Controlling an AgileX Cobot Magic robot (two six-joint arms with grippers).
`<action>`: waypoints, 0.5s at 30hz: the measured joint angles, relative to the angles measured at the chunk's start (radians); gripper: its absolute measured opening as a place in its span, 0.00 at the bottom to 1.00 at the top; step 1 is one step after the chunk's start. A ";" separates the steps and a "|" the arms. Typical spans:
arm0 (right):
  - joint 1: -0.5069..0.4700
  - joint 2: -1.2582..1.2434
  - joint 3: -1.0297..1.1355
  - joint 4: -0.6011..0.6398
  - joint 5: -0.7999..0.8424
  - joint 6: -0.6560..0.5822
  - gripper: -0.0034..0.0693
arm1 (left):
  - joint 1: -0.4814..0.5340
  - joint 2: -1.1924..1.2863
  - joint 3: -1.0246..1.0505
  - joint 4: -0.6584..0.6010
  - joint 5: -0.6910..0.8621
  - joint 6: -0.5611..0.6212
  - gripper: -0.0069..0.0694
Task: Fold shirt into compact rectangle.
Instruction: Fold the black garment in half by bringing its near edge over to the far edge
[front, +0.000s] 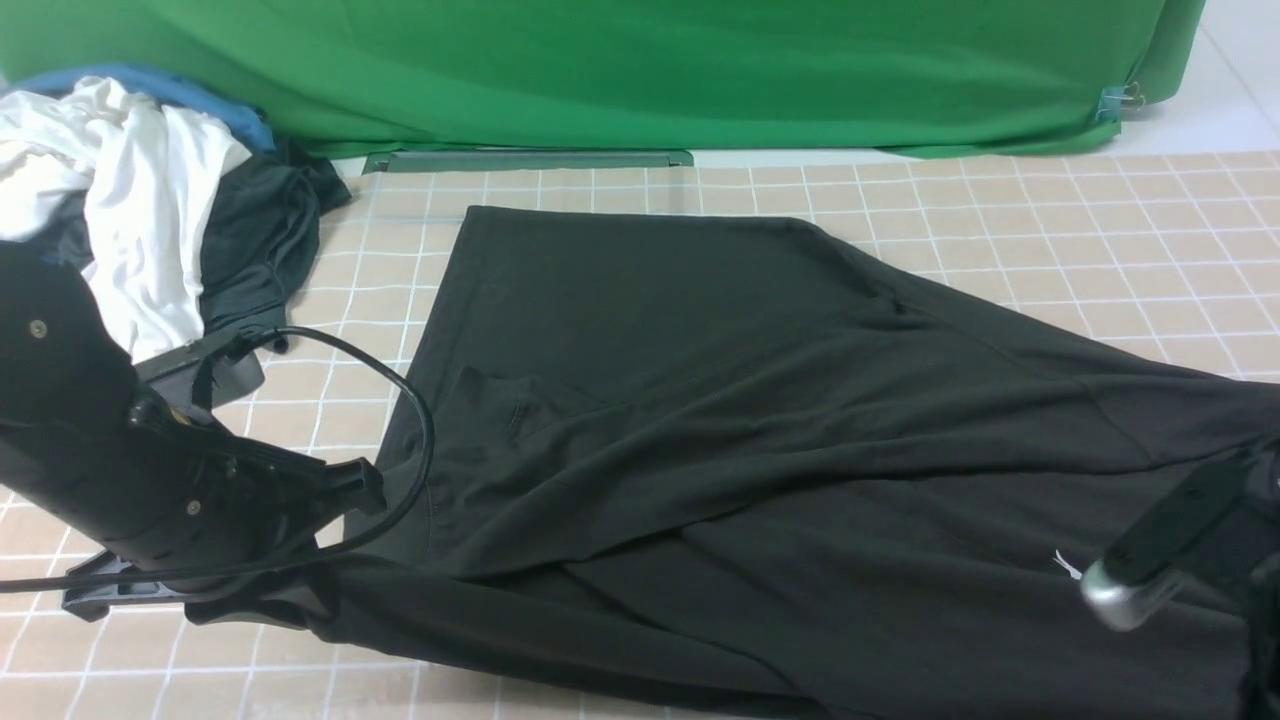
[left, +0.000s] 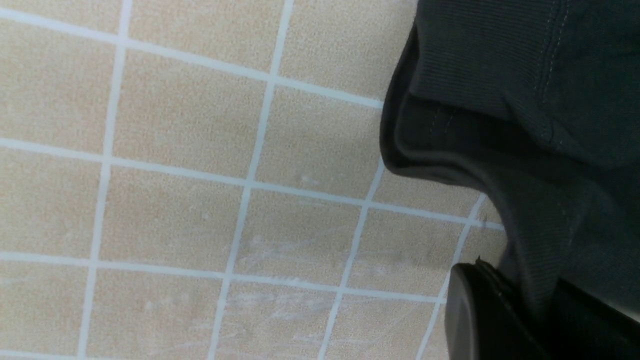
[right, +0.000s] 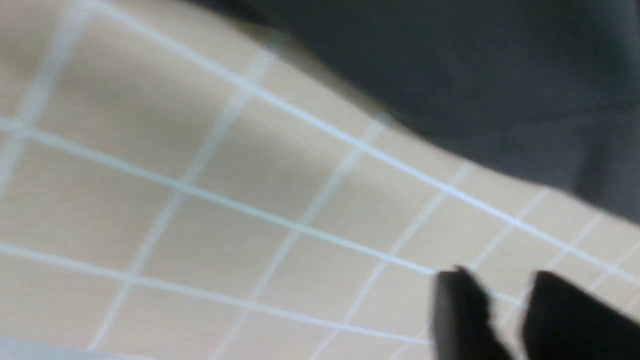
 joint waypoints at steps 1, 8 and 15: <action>-0.058 0.001 0.000 0.000 0.004 -0.018 0.14 | 0.000 0.000 0.000 0.000 0.000 0.000 0.13; -0.157 0.001 0.001 0.172 -0.088 -0.167 0.21 | 0.000 0.000 0.000 0.000 0.000 0.002 0.13; 0.049 0.008 0.002 0.303 -0.279 -0.284 0.59 | 0.000 0.000 0.000 0.000 0.000 0.010 0.13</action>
